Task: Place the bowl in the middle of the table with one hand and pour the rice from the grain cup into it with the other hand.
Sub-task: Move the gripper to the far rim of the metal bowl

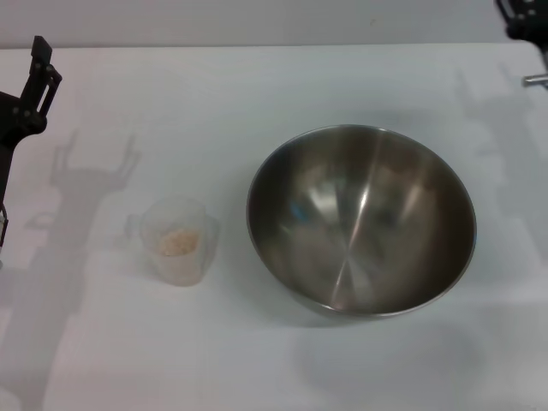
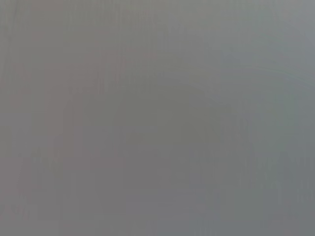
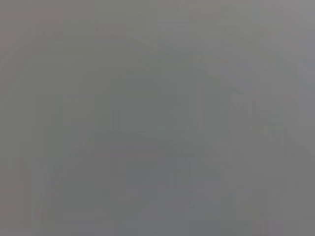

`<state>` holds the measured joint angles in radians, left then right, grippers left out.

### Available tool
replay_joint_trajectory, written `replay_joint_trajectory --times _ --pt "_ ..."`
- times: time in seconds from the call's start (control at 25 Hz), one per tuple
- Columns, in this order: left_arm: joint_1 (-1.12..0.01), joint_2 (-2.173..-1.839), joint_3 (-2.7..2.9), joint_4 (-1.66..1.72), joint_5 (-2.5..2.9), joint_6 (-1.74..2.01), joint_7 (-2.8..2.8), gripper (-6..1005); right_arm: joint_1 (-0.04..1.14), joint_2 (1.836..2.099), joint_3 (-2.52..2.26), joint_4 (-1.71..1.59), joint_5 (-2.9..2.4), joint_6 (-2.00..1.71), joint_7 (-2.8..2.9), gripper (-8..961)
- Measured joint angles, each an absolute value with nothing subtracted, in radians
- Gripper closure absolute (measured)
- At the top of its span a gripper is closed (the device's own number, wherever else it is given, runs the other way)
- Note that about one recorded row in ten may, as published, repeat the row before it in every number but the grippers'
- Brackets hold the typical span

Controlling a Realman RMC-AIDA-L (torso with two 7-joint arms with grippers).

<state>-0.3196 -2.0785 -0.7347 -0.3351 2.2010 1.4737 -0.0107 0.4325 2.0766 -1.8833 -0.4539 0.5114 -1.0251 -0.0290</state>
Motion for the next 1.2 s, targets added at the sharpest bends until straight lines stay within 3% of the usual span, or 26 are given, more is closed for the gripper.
replay_joint_trajectory --times 0.4,0.56,0.88,1.2 --pt "-0.311 -2.077 -0.738 -0.328 2.201 1.473 -0.011 138 0.229 2.076 -1.821 -1.112 0.272 -0.350 0.115 219" --pt "-0.310 -2.077 -0.740 -0.325 2.201 1.472 -0.011 138 0.210 2.078 -1.800 -1.287 0.264 -0.080 0.121 219" --pt "-0.312 -2.075 -0.746 -0.319 2.201 1.472 -0.011 138 0.280 2.073 -1.727 -1.621 0.271 0.626 0.078 220" --pt "-0.321 -2.072 -0.758 -0.311 2.201 1.476 -0.011 138 0.471 2.074 -1.544 -1.736 0.393 1.308 -0.151 221"
